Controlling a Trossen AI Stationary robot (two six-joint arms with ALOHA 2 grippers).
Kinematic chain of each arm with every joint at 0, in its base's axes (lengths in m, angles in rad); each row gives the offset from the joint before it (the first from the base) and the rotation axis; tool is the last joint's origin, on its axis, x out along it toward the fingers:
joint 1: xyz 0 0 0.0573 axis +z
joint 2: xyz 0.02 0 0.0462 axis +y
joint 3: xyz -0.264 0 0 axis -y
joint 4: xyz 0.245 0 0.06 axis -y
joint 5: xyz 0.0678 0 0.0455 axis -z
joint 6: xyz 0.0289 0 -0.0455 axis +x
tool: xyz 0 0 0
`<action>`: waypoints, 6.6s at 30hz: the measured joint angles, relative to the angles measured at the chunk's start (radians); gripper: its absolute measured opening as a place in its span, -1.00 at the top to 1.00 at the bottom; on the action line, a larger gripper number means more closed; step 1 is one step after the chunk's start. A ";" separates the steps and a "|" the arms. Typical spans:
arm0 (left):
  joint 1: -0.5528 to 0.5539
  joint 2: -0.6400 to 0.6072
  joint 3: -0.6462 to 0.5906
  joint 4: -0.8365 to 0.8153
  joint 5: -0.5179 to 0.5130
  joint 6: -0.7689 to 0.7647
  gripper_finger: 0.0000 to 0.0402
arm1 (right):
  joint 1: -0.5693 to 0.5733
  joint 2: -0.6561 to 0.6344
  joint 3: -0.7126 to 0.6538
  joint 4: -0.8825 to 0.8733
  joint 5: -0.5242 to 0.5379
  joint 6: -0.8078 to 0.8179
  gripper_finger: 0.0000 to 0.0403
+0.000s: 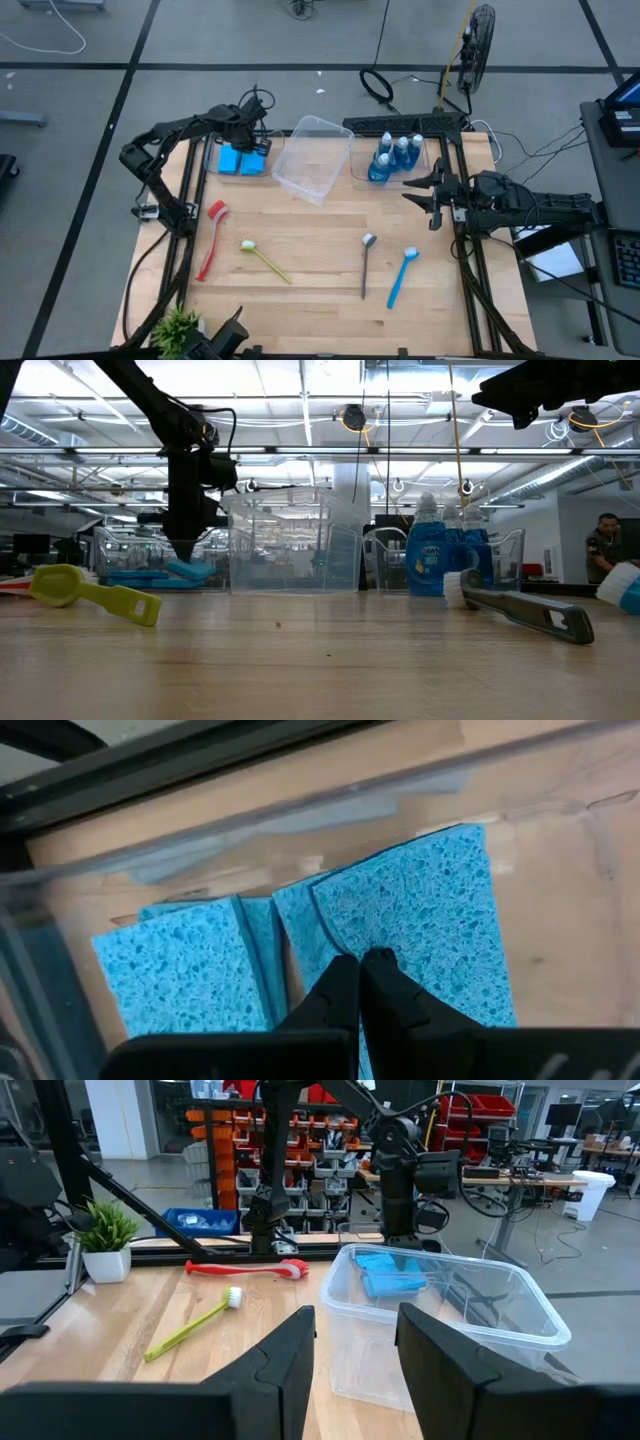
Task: Pick & Place Kitchen Sink Supplies
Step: Put the blue sponge into the left transparent bin, then put the red dish brush into the middle transparent bin
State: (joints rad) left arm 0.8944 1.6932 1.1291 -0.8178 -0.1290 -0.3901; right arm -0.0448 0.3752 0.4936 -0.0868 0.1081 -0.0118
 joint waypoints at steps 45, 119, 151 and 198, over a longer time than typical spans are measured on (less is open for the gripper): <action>-0.275 -0.576 -0.047 -0.036 0.134 -0.180 -0.19 | 0.000 0.000 0.000 0.000 -0.003 0.000 0.36; -0.915 -0.298 -0.416 -0.407 0.174 -1.161 -0.19 | 0.000 0.000 0.000 0.000 -0.004 0.000 0.36; -1.018 -0.347 -0.413 -0.464 0.552 -1.491 -0.19 | 0.000 0.000 0.000 0.000 -0.004 0.001 0.36; -1.095 -0.347 -0.603 -0.185 0.593 -1.716 -0.19 | 0.000 0.000 0.000 -0.001 -0.004 0.000 0.36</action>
State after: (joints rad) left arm -0.2005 1.3464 0.5259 -1.0024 0.4636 -2.1065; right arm -0.0450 0.3755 0.4938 -0.0874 0.1040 -0.0115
